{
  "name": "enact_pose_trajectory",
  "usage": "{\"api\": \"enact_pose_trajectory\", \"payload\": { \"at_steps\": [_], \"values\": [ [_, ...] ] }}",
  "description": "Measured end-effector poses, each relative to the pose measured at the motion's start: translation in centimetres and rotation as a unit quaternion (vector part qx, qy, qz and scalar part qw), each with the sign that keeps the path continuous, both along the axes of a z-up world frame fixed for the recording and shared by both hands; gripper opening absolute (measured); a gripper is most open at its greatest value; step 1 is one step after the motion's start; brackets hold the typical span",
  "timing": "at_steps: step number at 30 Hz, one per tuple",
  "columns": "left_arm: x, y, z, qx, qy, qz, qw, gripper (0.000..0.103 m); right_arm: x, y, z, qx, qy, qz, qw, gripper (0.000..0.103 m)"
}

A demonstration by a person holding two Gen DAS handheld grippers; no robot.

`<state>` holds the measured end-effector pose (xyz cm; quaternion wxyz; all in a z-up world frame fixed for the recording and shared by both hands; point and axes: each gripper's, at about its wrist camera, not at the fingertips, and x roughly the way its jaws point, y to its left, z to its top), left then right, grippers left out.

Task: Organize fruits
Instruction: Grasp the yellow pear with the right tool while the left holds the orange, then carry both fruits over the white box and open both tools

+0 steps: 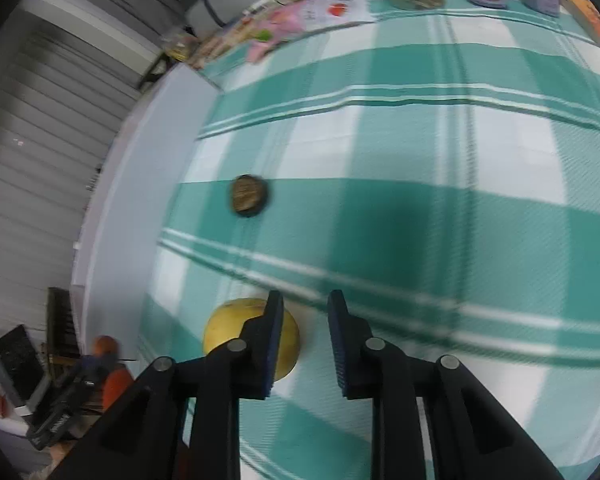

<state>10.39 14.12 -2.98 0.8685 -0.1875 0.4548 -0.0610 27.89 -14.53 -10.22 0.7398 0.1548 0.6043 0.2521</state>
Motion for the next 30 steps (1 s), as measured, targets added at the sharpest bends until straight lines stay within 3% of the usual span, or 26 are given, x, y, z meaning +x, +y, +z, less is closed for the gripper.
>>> {"api": "enact_pose_trajectory", "payload": {
  "at_steps": [1, 3, 5, 8, 9, 10, 11, 16, 20, 23, 25, 26, 30],
  "values": [
    [-0.3, -0.1, -0.6, -0.003, 0.004, 0.003, 1.0, 0.029, -0.6, 0.1, 0.3, -0.004, -0.012, -0.006, 1.0, 0.071],
    [-0.8, -0.2, -1.6, -0.01, 0.013, 0.007, 0.9998, 0.029, -2.8, 1.1, 1.5, -0.003, -0.062, 0.001, 0.998, 0.102],
    [-1.5, 0.0, -2.5, -0.014, 0.021, 0.017, 0.9995, 0.029, -5.5, 3.3, 2.5, 0.004, -0.115, 0.034, 0.993, 0.102],
    [-2.1, 0.8, -2.7, -0.011, 0.023, 0.029, 0.9992, 0.029, -7.8, 7.4, 1.6, -0.013, -0.132, 0.09, 0.987, 0.101],
    [-2.2, 1.2, -2.7, -0.009, 0.022, 0.034, 0.9991, 0.029, -8.3, 9.4, 0.6, -0.026, -0.126, 0.111, 0.985, 0.097],
    [-2.4, 1.5, -2.6, -0.008, 0.022, 0.039, 0.999, 0.029, -8.6, 10.9, -0.3, -0.04, -0.126, 0.123, 0.983, 0.074],
    [-2.5, 2.0, -2.4, -0.009, 0.022, 0.045, 0.9987, 0.029, -8.7, 11.6, -1.3, -0.055, -0.122, 0.128, 0.983, 0.065],
    [-3.5, 2.5, -2.8, -0.001, 0.022, 0.044, 0.9988, 0.029, -9.2, 11.5, -2.4, -0.069, -0.106, 0.125, 0.984, 0.065],
    [-3.3, 2.1, -3.8, -0.013, 0.035, 0.036, 0.9987, 0.029, -9.7, 11.2, -2.2, -0.102, -0.098, 0.15, 0.978, 0.066],
    [-3.4, 2.7, -2.5, -0.033, 0.028, 0.039, 0.9983, 0.029, -9.4, 11.1, -2.2, -0.113, -0.07, 0.154, 0.979, 0.065],
    [-3.4, 3.9, -0.8, -0.063, 0.02, 0.045, 0.9968, 0.029, -8.6, 10.6, -2.3, -0.096, -0.036, 0.139, 0.985, 0.065],
    [-3.3, 5.1, 0.8, -0.074, 0.009, 0.051, 0.996, 0.029, -7.7, 10.0, -2.2, -0.062, -0.004, 0.117, 0.991, 0.065],
    [-2.9, 10.2, 6.0, -0.069, -0.037, 0.085, 0.9934, 0.029, -4.7, 10.2, 0.7, 0.047, 0.038, 0.067, 0.996, 0.065]
  ]
}}
